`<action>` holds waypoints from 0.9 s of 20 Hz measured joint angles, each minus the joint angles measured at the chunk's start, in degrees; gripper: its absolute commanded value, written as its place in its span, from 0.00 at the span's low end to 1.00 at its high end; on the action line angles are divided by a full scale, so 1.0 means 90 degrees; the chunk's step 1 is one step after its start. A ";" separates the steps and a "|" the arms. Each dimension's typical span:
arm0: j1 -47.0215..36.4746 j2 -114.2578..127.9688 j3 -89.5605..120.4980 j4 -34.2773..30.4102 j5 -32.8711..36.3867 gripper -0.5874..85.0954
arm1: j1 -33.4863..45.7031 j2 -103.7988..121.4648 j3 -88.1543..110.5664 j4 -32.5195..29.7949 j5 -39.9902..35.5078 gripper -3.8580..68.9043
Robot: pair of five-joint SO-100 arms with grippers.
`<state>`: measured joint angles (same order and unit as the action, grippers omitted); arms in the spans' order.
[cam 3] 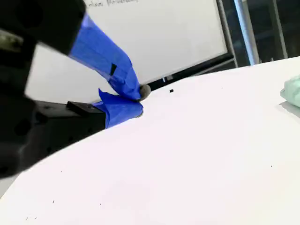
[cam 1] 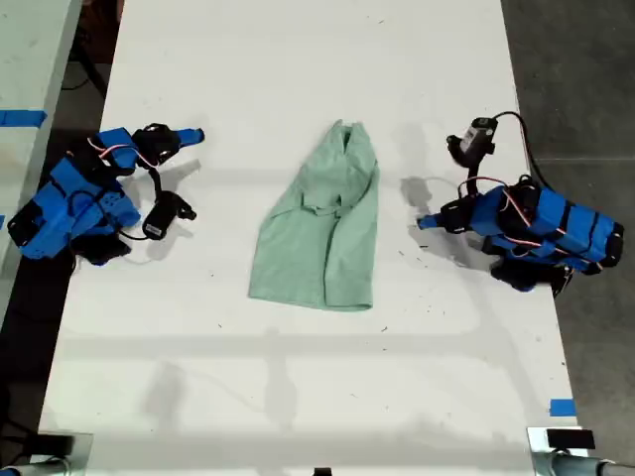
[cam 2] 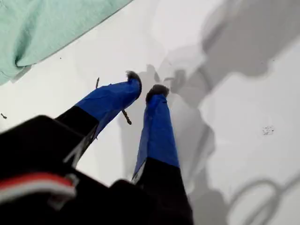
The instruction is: Fold t shirt
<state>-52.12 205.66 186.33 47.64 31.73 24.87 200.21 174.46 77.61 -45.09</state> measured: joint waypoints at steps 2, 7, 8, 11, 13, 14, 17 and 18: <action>0.0010 0.0000 0.0000 0.0000 0.0000 0.00 | 0.0195 0.0000 0.0000 0.0000 0.0645 0.13; 0.0010 0.0000 0.0000 0.0000 0.0000 0.00 | 0.0303 0.0000 0.0000 0.0000 0.1533 0.09; 0.0010 0.0000 0.0000 0.0000 0.0000 0.00 | 0.0332 0.0000 0.0000 0.0000 0.1504 0.09; 0.0010 0.0000 0.0000 0.0000 0.0000 0.00 | 0.0098 0.0000 0.0010 0.0000 0.1543 0.09; 0.0010 0.0000 0.0000 0.0000 0.0000 0.00 | -0.0205 0.0000 0.0020 0.0000 0.1689 0.09; 0.0010 0.0000 0.0000 0.0000 0.0000 0.00 | -0.0205 0.0000 0.0020 0.0000 0.1758 0.09; 0.0010 0.0000 0.0000 0.0000 -0.0020 0.00 | -0.0391 0.0000 0.0020 0.0000 0.1846 0.09; 0.0010 0.0000 0.0000 0.0000 -0.0020 0.00 | -0.0400 0.0000 0.0020 0.0000 0.1875 0.09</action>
<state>-52.03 205.66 186.33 47.64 31.55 21.27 200.21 174.64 77.61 -28.21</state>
